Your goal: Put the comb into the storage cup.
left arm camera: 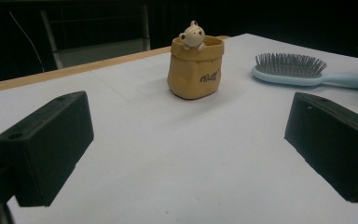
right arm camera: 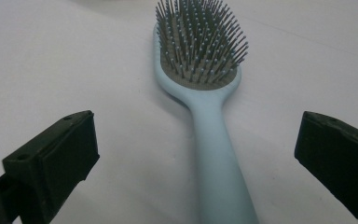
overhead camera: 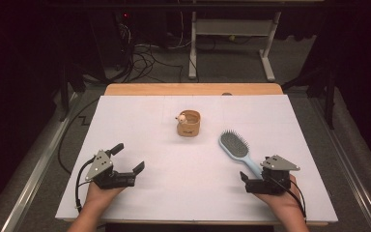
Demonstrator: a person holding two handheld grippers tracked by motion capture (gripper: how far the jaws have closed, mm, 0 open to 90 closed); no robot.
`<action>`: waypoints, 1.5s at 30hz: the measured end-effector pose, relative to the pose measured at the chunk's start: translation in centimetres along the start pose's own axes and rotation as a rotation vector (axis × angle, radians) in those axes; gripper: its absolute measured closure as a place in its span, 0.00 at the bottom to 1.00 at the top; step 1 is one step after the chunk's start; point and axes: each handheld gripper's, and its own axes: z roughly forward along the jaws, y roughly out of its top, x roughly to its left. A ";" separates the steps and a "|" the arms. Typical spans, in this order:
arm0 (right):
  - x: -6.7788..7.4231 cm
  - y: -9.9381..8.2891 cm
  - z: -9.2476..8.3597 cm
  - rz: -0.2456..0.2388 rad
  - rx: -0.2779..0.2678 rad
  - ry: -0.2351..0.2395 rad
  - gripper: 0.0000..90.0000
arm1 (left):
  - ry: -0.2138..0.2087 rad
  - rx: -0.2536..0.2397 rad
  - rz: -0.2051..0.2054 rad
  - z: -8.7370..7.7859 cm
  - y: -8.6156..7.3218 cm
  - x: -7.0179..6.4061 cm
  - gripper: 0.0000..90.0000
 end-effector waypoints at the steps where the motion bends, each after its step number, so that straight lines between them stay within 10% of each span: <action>1: 0.0 0.2 0.0 0.001 0.007 0.005 0.00 | -0.003 0.003 -0.003 0.0 0.0 0.0 0.02; 45: -2.9 6.0 6.5 -0.003 0.271 0.142 0.00 | -0.005 -0.003 0.016 0.1 -0.2 0.0 0.00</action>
